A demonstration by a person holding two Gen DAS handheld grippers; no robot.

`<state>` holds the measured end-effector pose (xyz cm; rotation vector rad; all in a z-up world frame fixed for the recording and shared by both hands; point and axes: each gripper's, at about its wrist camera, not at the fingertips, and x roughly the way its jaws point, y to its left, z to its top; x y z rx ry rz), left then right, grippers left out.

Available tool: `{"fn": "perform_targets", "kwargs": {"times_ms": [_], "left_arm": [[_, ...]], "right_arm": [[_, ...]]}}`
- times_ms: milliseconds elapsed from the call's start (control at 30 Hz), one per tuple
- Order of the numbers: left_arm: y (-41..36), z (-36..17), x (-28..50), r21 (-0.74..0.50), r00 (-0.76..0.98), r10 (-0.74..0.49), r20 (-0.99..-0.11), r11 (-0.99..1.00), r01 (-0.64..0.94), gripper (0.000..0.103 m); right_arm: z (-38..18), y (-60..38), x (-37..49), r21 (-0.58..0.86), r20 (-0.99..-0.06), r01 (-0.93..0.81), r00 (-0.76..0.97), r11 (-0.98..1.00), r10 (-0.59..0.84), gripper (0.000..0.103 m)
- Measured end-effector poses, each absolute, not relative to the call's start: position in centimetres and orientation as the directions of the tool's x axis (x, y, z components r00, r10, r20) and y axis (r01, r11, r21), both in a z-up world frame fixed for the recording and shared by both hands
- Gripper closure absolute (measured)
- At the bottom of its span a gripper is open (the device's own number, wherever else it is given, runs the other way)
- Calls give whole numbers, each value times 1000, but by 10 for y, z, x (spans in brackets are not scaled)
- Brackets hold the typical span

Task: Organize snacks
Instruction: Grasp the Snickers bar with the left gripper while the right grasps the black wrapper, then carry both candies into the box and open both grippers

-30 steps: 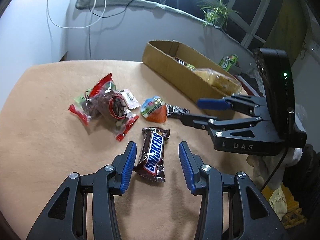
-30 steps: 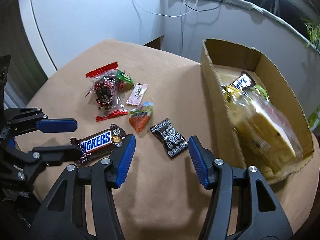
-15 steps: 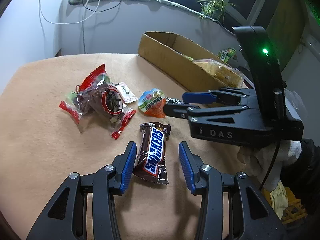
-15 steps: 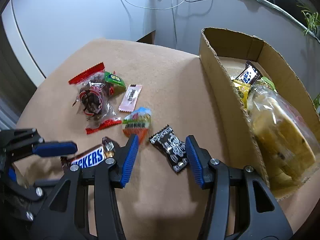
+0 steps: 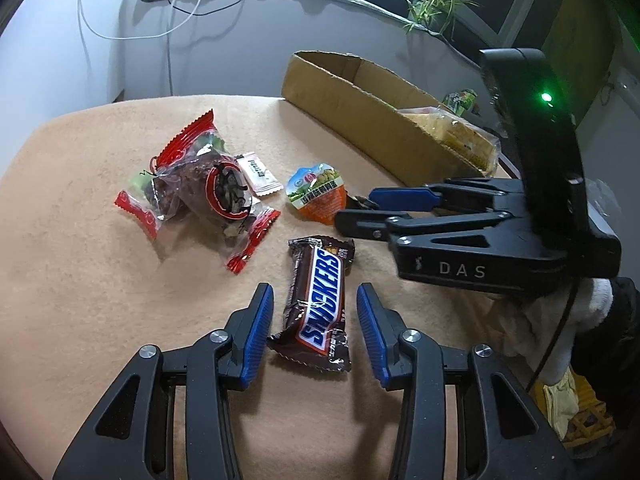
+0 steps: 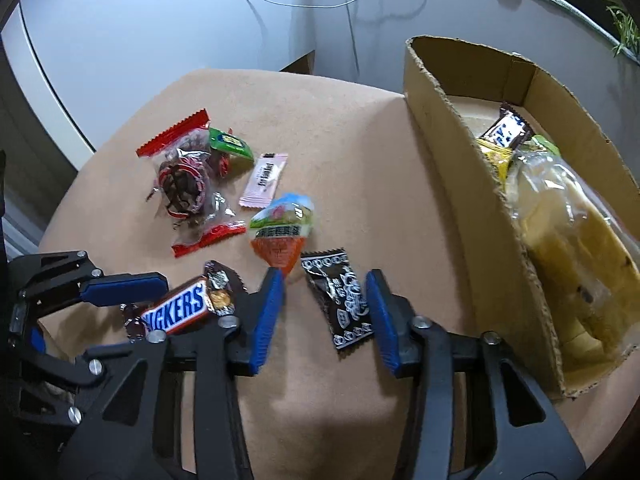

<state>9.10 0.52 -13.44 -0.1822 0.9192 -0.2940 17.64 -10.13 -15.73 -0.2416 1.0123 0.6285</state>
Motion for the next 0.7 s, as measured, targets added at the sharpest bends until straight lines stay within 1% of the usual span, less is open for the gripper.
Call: {"fn": "perform_targets", "kwargs": {"times_ms": [33,67,233,267,500,700], "left_arm": [[5,-136,92,-276,569,-324,-756,946,171,64],[4,-136,92,-272,569,-320,-758,947,170,67],[-1,-139,92,-242,578,-300,-759,954,177,70],[-1,-139,93,-241,578,-299,-759,954,177,74],[6,-137,93,-278,583,-309,-752,949,146,75],[8,-128,86,-290,603,-312,-734,947,137,75]], "right_arm": [[-157,-102,176,84,-850,-590,378,803,367,74],[-157,-103,174,81,-851,-592,378,802,365,75],[-156,-104,168,44,-853,-600,394,799,342,80],[-155,-104,167,47,-853,-596,394,802,343,81],[-147,-120,160,101,-839,-564,395,820,375,83],[-130,-133,151,159,-808,-554,402,817,430,83]]}}
